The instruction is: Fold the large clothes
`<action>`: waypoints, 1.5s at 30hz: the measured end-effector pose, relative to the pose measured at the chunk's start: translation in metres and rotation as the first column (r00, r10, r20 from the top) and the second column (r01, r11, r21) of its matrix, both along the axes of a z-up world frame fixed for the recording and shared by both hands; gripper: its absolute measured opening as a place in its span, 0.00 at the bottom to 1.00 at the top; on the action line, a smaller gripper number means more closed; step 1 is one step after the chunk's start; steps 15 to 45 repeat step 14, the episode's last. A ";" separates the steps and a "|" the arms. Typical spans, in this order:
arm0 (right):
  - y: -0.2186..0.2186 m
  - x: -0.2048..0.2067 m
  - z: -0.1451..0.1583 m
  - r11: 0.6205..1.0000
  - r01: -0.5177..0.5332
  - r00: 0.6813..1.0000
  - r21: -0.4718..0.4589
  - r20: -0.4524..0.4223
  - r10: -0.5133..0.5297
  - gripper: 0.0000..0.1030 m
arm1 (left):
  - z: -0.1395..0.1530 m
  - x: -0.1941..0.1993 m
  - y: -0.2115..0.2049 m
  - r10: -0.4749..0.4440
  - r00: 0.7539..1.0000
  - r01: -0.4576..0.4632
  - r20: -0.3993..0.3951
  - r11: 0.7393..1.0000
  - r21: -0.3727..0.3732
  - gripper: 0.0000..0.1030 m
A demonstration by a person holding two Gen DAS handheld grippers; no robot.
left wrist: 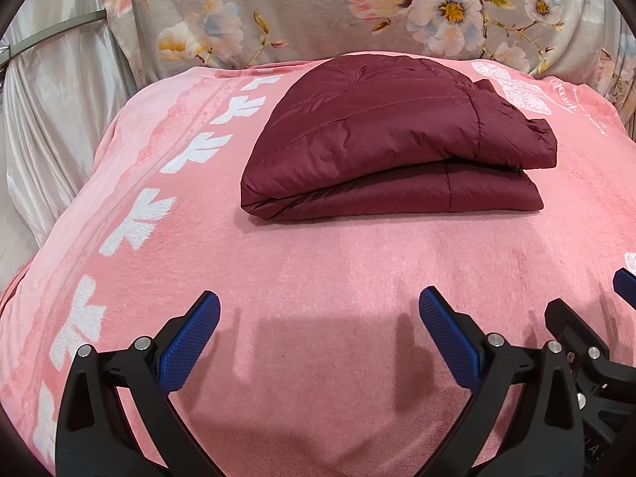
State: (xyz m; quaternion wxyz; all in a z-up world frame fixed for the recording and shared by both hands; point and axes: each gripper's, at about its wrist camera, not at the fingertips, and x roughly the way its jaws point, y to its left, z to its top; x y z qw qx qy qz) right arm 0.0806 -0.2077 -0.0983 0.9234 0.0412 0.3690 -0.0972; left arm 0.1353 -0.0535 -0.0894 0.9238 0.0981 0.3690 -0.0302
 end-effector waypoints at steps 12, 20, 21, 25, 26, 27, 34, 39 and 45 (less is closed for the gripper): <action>-0.001 -0.001 0.001 1.000 0.004 1.000 -0.007 0.003 -0.004 0.82 | 0.002 -0.001 -0.003 0.005 1.000 -0.005 0.010 1.000 0.006 0.94; -0.001 -0.001 0.002 1.000 0.006 1.000 -0.009 0.004 -0.006 0.82 | 0.001 -0.001 -0.002 0.009 1.000 -0.009 0.008 1.000 0.006 0.94; -0.001 -0.001 0.002 1.000 0.006 1.000 -0.009 0.004 -0.006 0.82 | 0.001 -0.001 -0.002 0.009 1.000 -0.009 0.008 1.000 0.006 0.94; -0.001 -0.001 0.002 1.000 0.006 1.000 -0.009 0.004 -0.006 0.82 | 0.001 -0.001 -0.002 0.009 1.000 -0.009 0.008 1.000 0.006 0.94; -0.001 -0.001 0.002 1.000 0.006 1.000 -0.009 0.004 -0.006 0.82 | 0.001 -0.001 -0.002 0.009 1.000 -0.009 0.008 1.000 0.006 0.94; -0.001 -0.001 0.002 1.000 0.006 1.000 -0.009 0.004 -0.006 0.82 | 0.001 -0.001 -0.002 0.009 1.000 -0.009 0.008 1.000 0.006 0.94; -0.001 -0.001 0.002 1.000 0.006 1.000 -0.009 0.004 -0.006 0.82 | 0.001 -0.001 -0.002 0.009 1.000 -0.009 0.008 1.000 0.006 0.94; -0.001 -0.001 0.002 1.000 0.006 1.000 -0.009 0.004 -0.006 0.82 | 0.001 -0.001 -0.002 0.009 1.000 -0.009 0.008 1.000 0.006 0.94; -0.001 -0.001 0.002 1.000 0.006 1.000 -0.009 0.004 -0.006 0.82 | 0.001 -0.001 -0.002 0.009 1.000 -0.009 0.008 1.000 0.006 0.94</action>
